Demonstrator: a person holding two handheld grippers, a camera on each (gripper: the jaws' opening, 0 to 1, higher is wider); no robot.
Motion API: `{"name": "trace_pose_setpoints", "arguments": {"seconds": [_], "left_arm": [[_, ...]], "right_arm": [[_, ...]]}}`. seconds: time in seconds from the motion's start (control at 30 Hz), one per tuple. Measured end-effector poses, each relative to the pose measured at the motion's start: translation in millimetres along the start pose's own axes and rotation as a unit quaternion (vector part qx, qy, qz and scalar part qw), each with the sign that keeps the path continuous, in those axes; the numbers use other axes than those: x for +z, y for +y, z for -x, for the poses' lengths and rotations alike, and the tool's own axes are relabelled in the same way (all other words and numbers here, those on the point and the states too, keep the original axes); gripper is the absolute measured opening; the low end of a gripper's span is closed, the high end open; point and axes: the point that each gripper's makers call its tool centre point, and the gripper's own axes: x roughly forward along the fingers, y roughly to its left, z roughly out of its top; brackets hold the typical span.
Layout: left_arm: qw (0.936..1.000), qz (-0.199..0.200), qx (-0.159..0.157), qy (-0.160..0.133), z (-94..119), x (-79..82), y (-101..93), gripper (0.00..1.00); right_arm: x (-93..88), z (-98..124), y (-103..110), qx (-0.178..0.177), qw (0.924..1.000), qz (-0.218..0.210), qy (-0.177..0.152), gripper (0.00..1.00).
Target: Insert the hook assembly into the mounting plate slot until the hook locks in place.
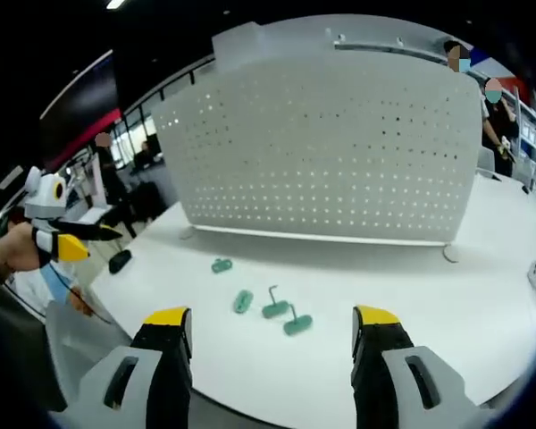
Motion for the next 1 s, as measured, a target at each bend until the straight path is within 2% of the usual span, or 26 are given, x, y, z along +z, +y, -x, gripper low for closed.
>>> {"name": "trace_pose_setpoints", "arguments": {"seconds": [0.23, 0.6, 1.0], "left_arm": [[1.0000, 0.003, 0.001, 0.006, -0.3, -5.3, 1.1, 1.00], [1.0000, -0.007, -0.003, 0.000, -2.2, -1.2, -0.4, 1.00], [0.9999, -0.005, -0.002, 0.010, -1.7, -5.7, -0.5, 1.00]], "right_arm": [[-2.5, -2.1, -0.4, 0.000, 1.0000, 0.002, 0.004, 0.73], [-4.9, -1.7, -8.3, -0.007, 0.9999, -0.008, 0.011, 0.70], [-4.8, -0.2, -7.6, -0.008, 0.9999, -0.003, 0.009, 0.71]]}}
